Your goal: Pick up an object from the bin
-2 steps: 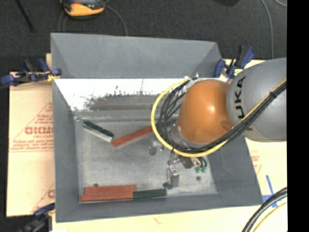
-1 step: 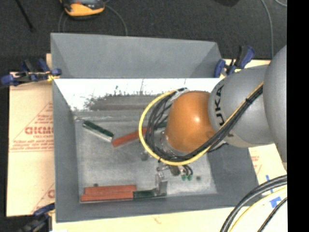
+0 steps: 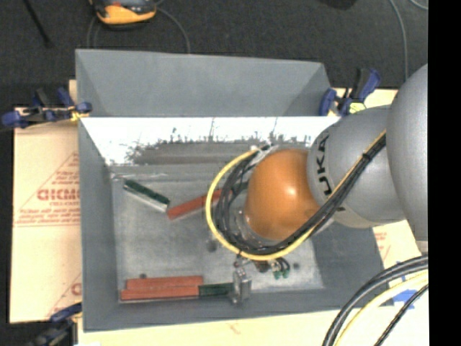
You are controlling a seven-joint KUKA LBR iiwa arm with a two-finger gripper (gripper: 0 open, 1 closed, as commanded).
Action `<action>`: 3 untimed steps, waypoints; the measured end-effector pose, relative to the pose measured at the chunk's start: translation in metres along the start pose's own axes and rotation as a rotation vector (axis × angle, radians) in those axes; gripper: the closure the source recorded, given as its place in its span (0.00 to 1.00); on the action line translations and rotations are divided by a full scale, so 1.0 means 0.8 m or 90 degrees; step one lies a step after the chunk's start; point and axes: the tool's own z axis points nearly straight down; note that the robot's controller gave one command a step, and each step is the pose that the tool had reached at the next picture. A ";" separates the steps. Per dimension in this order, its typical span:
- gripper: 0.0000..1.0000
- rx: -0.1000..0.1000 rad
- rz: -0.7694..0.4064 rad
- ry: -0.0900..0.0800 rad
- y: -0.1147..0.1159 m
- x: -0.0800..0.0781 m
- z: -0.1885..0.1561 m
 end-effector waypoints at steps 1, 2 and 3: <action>1.00 0.001 -0.088 -0.003 0.016 -0.005 0.037; 0.00 0.002 -0.088 -0.013 0.017 -0.009 0.037; 0.00 0.002 -0.088 -0.013 0.017 -0.009 0.037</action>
Offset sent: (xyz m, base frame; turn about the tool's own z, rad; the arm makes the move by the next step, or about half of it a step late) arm 0.0000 0.0000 0.0000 0.0000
